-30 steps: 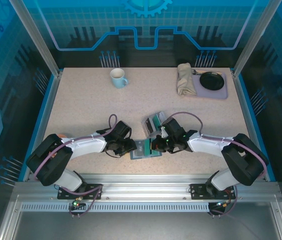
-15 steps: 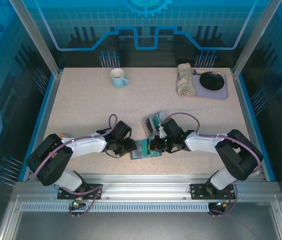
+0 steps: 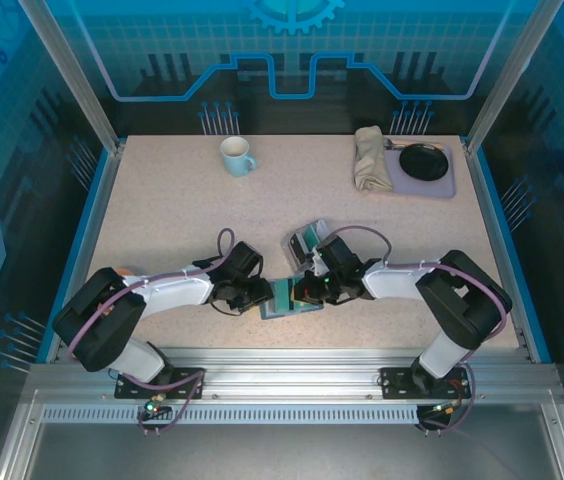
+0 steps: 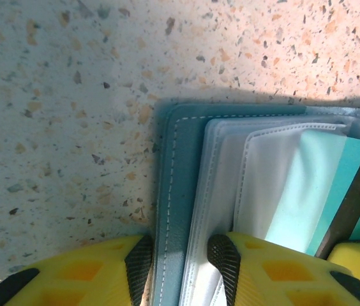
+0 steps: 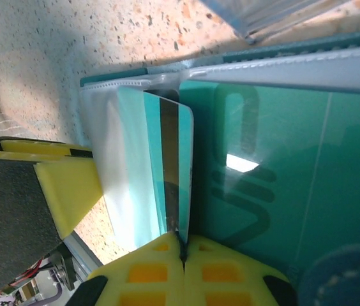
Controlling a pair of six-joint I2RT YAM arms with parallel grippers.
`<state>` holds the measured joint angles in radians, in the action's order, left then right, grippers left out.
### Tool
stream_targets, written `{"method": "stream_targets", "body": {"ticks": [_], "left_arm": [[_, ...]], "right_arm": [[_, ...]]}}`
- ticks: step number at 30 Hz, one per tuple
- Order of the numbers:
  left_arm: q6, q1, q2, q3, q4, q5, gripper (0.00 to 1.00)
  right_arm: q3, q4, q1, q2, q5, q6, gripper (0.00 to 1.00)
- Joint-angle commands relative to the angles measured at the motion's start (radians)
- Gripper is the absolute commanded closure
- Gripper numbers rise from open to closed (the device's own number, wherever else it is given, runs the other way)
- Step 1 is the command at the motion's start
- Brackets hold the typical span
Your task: Put the credit cards into the card holder
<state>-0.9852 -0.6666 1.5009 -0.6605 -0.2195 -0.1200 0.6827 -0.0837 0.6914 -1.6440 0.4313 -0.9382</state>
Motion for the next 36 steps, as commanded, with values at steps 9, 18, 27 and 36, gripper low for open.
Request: {"method": "stream_targets", "body": {"ticks": [9, 18, 27, 36], "left_arm": [[0.023, -0.016, 0.069, 0.019, 0.083, -0.063, 0.61], [0.025, -0.016, 0.017, 0.037, 0.052, -0.026, 0.61], [0.024, -0.015, -0.017, 0.044, 0.044, -0.003, 0.76], [0.049, -0.016, 0.017, 0.041, 0.047, -0.008, 0.87]], "right_arm": [[0.138, 0.098, 0.097, -0.05, -0.036, 0.022, 0.89], [0.177, 0.249, 0.091, -0.016, -0.118, 0.106, 0.82], [0.248, 0.299, 0.077, -0.049, -0.138, 0.149, 0.79], [0.314, 0.362, 0.078, -0.101, -0.179, 0.176, 0.76]]}}
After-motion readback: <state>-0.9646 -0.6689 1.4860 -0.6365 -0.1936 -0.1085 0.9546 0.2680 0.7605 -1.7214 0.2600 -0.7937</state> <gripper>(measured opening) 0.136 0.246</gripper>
